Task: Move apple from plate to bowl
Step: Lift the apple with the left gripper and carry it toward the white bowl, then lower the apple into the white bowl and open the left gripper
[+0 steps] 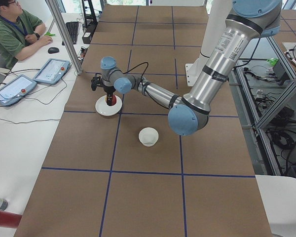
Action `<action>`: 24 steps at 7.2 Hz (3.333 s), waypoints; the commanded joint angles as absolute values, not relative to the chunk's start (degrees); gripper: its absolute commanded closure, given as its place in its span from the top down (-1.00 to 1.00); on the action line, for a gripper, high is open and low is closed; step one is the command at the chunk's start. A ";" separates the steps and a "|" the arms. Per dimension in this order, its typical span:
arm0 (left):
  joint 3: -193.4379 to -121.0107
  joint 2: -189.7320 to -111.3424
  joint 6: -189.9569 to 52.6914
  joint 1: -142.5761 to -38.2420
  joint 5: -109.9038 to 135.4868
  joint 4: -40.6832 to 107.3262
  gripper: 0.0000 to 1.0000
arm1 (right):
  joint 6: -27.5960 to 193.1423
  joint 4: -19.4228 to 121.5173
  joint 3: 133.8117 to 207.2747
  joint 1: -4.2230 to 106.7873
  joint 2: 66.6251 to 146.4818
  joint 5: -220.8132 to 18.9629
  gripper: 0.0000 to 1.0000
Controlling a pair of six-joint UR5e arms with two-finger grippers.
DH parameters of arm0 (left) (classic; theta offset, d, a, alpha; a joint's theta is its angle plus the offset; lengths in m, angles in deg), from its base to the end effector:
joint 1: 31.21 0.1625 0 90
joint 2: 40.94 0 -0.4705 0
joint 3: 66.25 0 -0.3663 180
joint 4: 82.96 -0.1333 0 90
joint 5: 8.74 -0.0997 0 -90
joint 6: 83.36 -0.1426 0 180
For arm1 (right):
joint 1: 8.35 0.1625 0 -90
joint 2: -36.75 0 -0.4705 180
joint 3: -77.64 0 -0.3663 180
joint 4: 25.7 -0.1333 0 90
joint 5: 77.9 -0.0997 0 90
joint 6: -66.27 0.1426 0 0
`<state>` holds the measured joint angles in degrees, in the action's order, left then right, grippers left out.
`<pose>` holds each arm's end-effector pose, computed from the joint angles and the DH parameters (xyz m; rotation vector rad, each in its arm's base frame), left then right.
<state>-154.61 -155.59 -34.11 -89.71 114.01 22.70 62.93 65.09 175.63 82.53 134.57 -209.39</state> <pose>0.3106 -0.6144 0.4783 0.1437 0.8426 -0.0979 0.0450 -0.4002 0.7354 0.0163 -0.7241 -0.0371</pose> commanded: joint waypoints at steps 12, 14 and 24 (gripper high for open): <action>-166.89 -121.46 -27.99 -84.83 110.26 47.03 -0.13 | 62.93 65.09 175.63 82.53 134.57 -209.39 1.00; -166.10 -121.27 -27.90 -83.08 110.26 46.94 -0.06 | 62.93 65.09 175.63 82.53 134.57 -209.39 1.00; -170.39 -119.62 -33.39 -83.24 113.32 46.33 0.98 | 62.93 65.09 175.63 82.53 134.57 -209.39 1.00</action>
